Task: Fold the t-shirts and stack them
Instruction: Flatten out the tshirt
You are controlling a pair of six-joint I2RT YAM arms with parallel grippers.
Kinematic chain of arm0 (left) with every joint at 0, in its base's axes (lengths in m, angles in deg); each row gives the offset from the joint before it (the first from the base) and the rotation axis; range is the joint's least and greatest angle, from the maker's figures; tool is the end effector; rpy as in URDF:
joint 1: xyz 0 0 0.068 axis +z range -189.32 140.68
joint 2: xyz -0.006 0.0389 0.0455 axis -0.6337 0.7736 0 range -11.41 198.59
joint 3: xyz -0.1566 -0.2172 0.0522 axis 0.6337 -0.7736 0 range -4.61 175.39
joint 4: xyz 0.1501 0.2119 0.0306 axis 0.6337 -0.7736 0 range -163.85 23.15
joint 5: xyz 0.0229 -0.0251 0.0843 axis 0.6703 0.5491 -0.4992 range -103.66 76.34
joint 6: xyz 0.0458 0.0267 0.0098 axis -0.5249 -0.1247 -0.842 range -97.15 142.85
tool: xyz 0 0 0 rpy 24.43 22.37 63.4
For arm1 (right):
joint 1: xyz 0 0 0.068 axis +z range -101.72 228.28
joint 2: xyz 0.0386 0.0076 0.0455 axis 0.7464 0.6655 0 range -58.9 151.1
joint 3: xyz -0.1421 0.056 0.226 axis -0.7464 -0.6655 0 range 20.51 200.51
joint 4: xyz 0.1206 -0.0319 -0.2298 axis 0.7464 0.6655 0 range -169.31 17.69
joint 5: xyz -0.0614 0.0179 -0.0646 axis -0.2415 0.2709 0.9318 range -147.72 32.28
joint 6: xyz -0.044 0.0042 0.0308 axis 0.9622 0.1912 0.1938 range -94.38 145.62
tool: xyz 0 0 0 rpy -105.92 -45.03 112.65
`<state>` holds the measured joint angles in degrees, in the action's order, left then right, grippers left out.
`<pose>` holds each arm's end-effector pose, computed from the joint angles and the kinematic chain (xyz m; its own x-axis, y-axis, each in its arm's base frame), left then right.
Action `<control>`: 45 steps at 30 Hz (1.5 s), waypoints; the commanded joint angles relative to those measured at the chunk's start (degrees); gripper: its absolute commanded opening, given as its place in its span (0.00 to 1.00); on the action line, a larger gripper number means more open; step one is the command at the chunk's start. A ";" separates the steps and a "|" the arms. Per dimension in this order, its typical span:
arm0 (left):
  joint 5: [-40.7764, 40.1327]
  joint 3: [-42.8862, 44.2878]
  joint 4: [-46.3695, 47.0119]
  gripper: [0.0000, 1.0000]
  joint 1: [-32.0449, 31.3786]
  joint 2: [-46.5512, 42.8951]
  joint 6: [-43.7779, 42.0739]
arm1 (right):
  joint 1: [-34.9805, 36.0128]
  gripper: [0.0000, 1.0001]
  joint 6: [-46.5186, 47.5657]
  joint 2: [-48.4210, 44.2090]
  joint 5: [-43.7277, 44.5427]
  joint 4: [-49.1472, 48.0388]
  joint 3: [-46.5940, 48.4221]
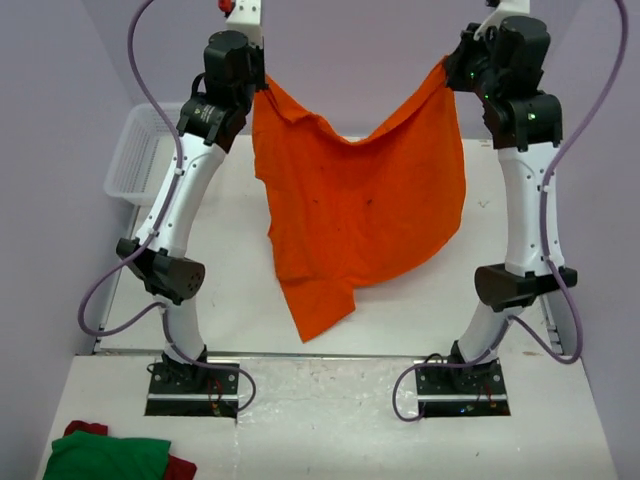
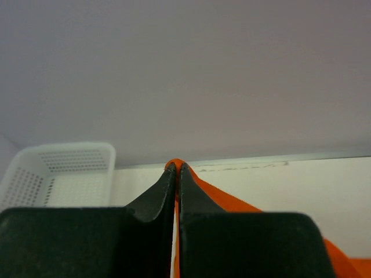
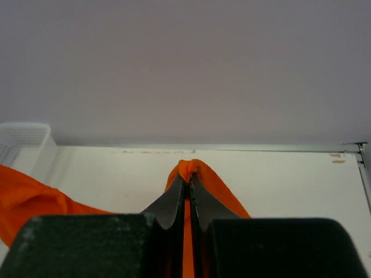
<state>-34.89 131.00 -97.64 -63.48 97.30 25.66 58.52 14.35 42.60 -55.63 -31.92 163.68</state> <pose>0.3729 -0.1531 0.5207 -0.0643 -0.0213 -0.9977 0.0488 0.9985 -0.0245 0.3197 0.0564 0.5691 -0.1239 0.1762 -0.9765 -0.1200 0.9742 0.1910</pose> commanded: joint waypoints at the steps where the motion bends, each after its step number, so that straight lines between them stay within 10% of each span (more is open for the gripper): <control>1: -0.39 2.63 10.13 0.00 2.98 -1.49 -6.49 | -1.89 0.00 4.67 1.33 3.71 -3.61 4.84; 27: 5.85 -5.27 0.82 0.00 -1.85 -30.05 -3.34 | 4.26 0.00 7.31 -27.58 6.53 3.50 -11.86; 45: 4.44 2.55 16.17 0.00 1.22 -8.97 -11.32 | 1.28 0.00 8.81 -1.31 2.49 -4.67 3.33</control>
<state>-30.59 131.44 -92.67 -63.75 89.23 18.12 61.23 22.00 41.57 -51.35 -31.37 162.37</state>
